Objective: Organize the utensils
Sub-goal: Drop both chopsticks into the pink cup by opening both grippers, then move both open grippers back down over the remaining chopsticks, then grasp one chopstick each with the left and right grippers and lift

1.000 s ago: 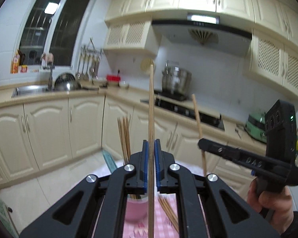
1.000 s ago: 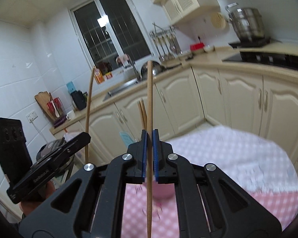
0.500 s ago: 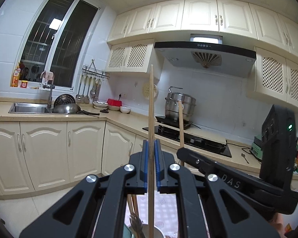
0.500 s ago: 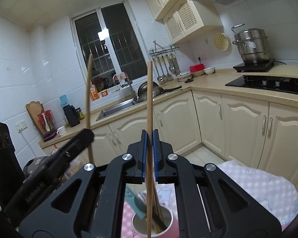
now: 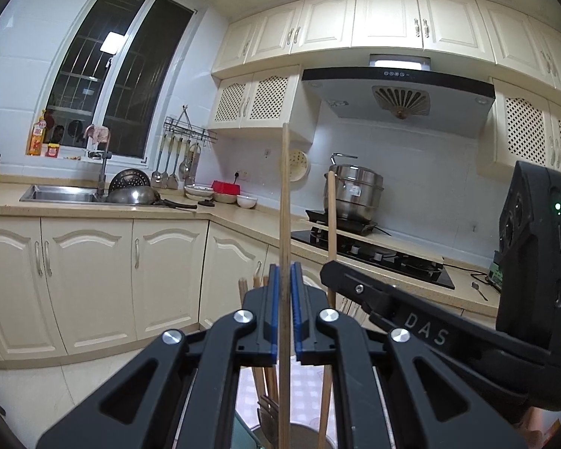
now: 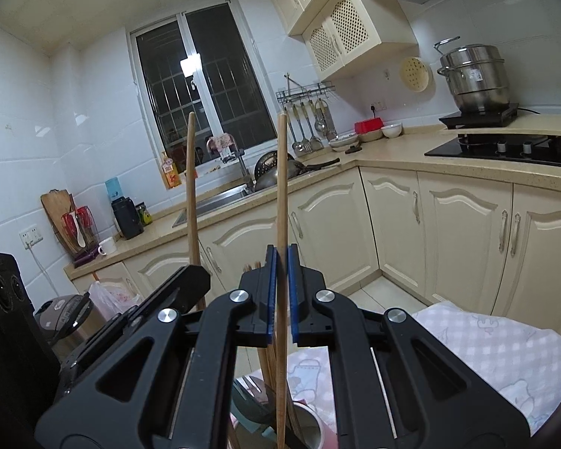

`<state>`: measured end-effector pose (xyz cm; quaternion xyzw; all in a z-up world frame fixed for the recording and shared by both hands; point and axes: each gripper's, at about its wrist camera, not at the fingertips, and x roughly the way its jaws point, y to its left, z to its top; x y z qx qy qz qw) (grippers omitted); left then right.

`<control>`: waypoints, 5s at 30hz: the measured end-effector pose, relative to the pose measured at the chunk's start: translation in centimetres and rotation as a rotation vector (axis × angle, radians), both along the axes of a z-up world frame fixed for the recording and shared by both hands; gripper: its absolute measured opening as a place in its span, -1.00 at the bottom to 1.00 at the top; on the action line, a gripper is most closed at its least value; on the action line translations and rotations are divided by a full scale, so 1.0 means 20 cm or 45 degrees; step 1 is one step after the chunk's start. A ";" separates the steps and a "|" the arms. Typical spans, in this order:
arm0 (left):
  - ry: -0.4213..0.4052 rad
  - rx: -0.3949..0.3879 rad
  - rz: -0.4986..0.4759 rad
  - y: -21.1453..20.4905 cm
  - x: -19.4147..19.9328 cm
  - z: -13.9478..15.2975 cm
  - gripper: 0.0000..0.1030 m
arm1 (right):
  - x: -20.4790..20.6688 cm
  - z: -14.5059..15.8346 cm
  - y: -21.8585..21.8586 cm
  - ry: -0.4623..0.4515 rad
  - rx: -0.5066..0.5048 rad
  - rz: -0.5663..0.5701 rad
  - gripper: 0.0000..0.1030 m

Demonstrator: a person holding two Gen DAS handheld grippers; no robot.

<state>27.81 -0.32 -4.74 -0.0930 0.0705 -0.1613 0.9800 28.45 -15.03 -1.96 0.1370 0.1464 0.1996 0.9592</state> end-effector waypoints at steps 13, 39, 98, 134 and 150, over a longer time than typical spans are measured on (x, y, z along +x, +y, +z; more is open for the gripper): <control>-0.021 -0.006 0.057 0.09 -0.13 -0.09 0.68 | -0.08 -0.06 -0.18 0.078 0.077 -0.084 0.81; 0.268 0.220 0.142 0.08 -0.58 0.19 0.91 | -0.57 0.15 -0.40 0.219 -0.087 -0.059 0.88; 0.921 0.440 0.050 -0.19 -0.45 -0.58 0.91 | -0.45 -0.81 -0.38 0.965 -0.575 0.131 0.23; 1.181 0.493 0.070 -0.53 -0.12 -0.85 0.92 | -0.51 -0.81 -0.51 0.892 -0.511 0.196 0.11; 1.138 0.597 -0.074 -0.53 -0.21 -0.83 -0.14 | -0.46 -0.79 -0.42 0.999 -0.602 0.060 0.12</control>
